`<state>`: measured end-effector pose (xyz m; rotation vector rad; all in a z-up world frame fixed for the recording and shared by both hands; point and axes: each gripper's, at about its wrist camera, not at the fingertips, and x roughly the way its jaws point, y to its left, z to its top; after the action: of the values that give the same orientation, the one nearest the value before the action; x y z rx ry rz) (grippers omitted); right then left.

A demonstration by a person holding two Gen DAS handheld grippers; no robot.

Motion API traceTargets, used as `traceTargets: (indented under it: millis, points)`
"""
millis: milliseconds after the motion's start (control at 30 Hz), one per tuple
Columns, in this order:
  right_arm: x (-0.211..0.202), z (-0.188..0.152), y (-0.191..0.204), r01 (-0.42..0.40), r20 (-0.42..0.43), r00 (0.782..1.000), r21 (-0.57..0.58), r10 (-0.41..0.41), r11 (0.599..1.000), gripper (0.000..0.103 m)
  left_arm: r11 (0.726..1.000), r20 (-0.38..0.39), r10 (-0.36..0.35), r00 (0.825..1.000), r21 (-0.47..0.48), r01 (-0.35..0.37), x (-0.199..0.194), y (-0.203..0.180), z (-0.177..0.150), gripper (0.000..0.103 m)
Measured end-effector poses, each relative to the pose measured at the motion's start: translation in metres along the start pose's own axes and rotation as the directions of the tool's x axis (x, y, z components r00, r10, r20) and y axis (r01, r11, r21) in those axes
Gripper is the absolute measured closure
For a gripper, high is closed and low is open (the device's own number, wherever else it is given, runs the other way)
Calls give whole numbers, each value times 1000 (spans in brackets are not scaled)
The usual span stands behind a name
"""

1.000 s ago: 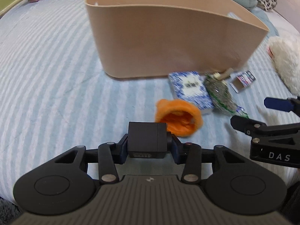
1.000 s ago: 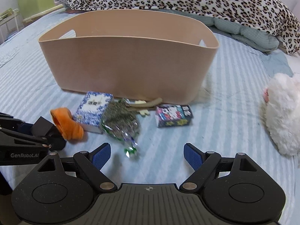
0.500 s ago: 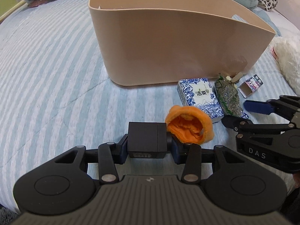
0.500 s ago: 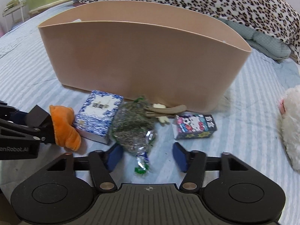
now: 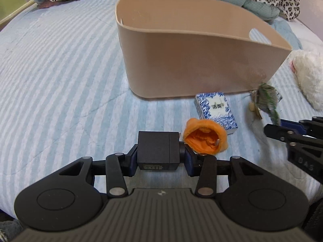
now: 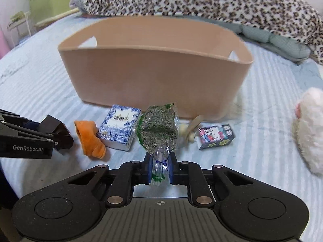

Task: Organize objects
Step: 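Grasp the black box with the left tool while the right grasps the green herb bag, then carry both items over the basket and release them inside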

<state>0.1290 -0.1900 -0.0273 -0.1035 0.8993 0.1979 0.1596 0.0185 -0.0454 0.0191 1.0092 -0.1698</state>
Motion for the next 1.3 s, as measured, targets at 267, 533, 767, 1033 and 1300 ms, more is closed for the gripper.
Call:
traceTargets:
  millis: [267,533,767,1033,1300]
  points:
    - [-47,3,-14,-36,86,996,48,32,998,89,1000,79,8,997,3,-8,-43,-3,8,57]
    - [-85,35,-30,-57,223,974,91,36,994,89,999,214,15,977,26,-21,-86,-11,36,57]
    - [-86,66,-42,-58,289,957,115,22,992,89,997,314,41,948,50,-60,-95,-24,78,57]
    - [-49,99,-49,-33,269,963,118,0,993,89,989,335,132,933,15,-145,-57,-31,129,57]
    - [11,110,-46,3,199,980,111,-26,994,89,984,251,166,954,27,-178,3,-31,144,57]
